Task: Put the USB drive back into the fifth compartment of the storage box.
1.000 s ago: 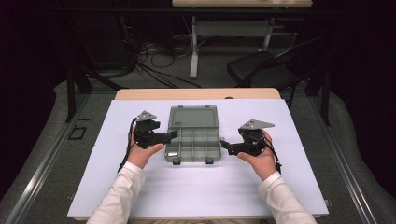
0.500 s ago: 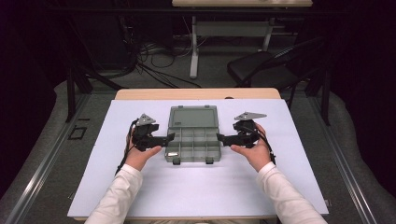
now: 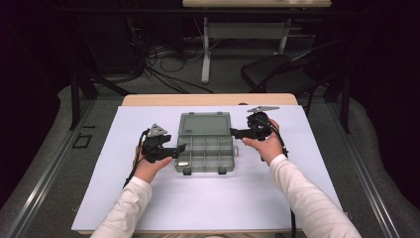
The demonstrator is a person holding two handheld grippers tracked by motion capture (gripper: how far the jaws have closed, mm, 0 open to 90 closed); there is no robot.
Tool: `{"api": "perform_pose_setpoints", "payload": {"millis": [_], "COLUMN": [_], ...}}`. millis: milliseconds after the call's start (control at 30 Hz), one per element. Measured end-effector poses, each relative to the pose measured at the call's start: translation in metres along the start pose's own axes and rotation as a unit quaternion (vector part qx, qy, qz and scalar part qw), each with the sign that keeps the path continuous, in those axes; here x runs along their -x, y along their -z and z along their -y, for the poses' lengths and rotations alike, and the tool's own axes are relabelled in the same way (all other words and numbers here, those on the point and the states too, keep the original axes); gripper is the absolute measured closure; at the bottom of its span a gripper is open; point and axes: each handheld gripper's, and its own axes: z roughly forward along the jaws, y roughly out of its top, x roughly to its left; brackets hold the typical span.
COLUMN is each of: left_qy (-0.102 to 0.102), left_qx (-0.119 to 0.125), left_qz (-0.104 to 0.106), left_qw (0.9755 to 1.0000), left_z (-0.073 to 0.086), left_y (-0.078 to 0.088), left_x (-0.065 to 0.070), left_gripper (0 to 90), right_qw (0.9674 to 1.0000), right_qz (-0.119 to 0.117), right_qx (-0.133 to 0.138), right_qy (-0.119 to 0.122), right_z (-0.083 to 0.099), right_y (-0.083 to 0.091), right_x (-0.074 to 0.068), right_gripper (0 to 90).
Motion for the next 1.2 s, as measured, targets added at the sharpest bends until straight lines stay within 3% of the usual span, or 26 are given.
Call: {"api": "perform_pose_setpoints", "payload": {"millis": [233,467,800,1000,1200], "left_qy": [-0.004,-0.011,-0.001,-0.017,-0.042], "left_qx": [-0.003,-0.010,-0.030,-0.054,-0.062], "left_qz": [0.001,-0.001,0.010,0.018,-0.002], "left_qw": [1.0000,0.9999,0.9995,0.9982,0.9972], "left_z": [0.003,0.006,0.011,0.016,0.020], "left_y": [-0.002,-0.006,-0.009,-0.016,-0.023], "left_x": [0.001,0.003,0.003,0.005,0.007], "left_gripper": [28.3,29.0,36.4,38.8,40.1], "right_qw": [0.9997,0.9993,0.9990,0.9991,0.9987], "right_qz": [0.009,0.021,0.024,0.018,0.017], "right_qx": [-0.016,-0.031,-0.038,-0.038,-0.044], "right_qy": [-0.015,0.000,-0.006,-0.010,-0.019], "right_z": [-0.016,-0.025,-0.032,-0.032,-0.030], "right_y": [-0.016,-0.030,-0.041,-0.047,-0.054], "right_x": [0.002,0.000,-0.002,-0.002,-0.002], "right_gripper": [16.0,16.5,17.2,18.7,18.9]}}
